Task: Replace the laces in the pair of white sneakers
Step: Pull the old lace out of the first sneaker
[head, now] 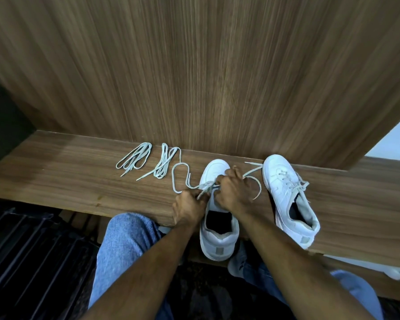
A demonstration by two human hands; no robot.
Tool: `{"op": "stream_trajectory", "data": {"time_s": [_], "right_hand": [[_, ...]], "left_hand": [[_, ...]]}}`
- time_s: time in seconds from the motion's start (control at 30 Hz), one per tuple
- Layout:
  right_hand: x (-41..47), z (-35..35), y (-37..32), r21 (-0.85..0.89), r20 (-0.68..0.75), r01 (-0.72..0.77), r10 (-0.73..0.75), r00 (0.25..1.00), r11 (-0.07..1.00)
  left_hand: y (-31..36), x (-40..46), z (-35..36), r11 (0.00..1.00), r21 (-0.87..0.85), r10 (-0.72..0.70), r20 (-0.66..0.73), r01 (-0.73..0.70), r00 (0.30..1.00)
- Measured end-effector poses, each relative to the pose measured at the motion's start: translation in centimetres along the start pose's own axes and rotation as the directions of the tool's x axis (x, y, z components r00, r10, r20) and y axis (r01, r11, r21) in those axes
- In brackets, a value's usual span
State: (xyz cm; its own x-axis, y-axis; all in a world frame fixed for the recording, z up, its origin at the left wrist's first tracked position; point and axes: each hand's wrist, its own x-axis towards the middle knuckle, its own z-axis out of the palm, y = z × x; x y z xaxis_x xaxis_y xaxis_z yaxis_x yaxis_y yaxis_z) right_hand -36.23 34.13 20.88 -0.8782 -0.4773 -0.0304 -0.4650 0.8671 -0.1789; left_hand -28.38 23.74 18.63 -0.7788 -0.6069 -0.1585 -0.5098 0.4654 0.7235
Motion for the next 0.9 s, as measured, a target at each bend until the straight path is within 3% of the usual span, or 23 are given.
{"op": "stream_trajectory", "data": {"time_s": [0.1, 0.17, 0.27, 0.33, 0.37, 0.43, 0.5, 0.57, 0.67, 0.8, 0.9], "right_hand": [[0.6, 0.8, 0.2, 0.08, -0.037, 0.028, -0.025, 0.999, 0.996], [0.9, 0.5, 0.7, 0.348, -0.134, 0.006, 0.043, 0.99, 0.938], [0.6, -2.4, 1.6, 0.757, -0.194, -0.068, 0.323, 0.927, 0.65], [0.2, -4.6, 2.3, 0.886, -0.254, 0.004, 0.477, 0.842, 0.465], [0.0, -5.1, 2.8, 0.893, -0.295, 0.038, 0.519, 0.802, 0.448], [-0.2, -5.2, 3.3, 0.818, -0.341, -0.006, 0.494, 0.8, 0.575], [-0.3, -4.3, 3.4, 0.619, -0.319, -0.068, 0.33, 0.889, 0.782], [-0.1, -2.9, 3.1, 0.367, -0.251, -0.013, 0.112, 0.962, 0.93], [-0.1, -1.0, 1.5, 0.073, -0.04, 0.041, -0.038, 0.998, 0.996], [0.7, 0.8, 0.8, 0.101, -0.012, 0.026, -0.025, 1.0, 0.995], [0.9, 1.0, 1.5, 0.423, -0.127, -0.013, 0.074, 0.989, 0.906]], "left_hand": [[0.1, -0.1, -0.1, 1.0, 0.009, 0.012, -0.001, -0.012, 1.0], [0.0, 0.0, -0.1, 1.0, 0.019, 0.017, -0.002, -0.017, 1.0], [0.0, 0.0, -0.2, 1.0, -0.001, 0.015, 0.004, -0.015, 1.0], [0.1, 0.0, -0.1, 1.0, -0.004, 0.012, 0.006, -0.012, 1.0], [0.1, -0.1, -0.1, 1.0, -0.001, 0.012, 0.005, -0.012, 1.0], [0.1, -0.1, -0.1, 1.0, 0.004, 0.009, 0.002, -0.009, 1.0], [0.1, -0.1, -0.1, 1.0, 0.007, 0.008, 0.005, -0.008, 1.0], [0.1, -0.1, 0.0, 1.0, 0.021, 0.001, 0.01, -0.002, 1.0], [0.0, 0.0, 0.1, 0.999, 0.035, -0.01, 0.012, 0.009, 1.0], [0.1, 0.1, 0.0, 0.999, 0.041, -0.004, 0.024, 0.003, 1.0], [0.1, 0.1, -0.2, 0.999, 0.036, -0.014, 0.028, 0.013, 1.0]]}}
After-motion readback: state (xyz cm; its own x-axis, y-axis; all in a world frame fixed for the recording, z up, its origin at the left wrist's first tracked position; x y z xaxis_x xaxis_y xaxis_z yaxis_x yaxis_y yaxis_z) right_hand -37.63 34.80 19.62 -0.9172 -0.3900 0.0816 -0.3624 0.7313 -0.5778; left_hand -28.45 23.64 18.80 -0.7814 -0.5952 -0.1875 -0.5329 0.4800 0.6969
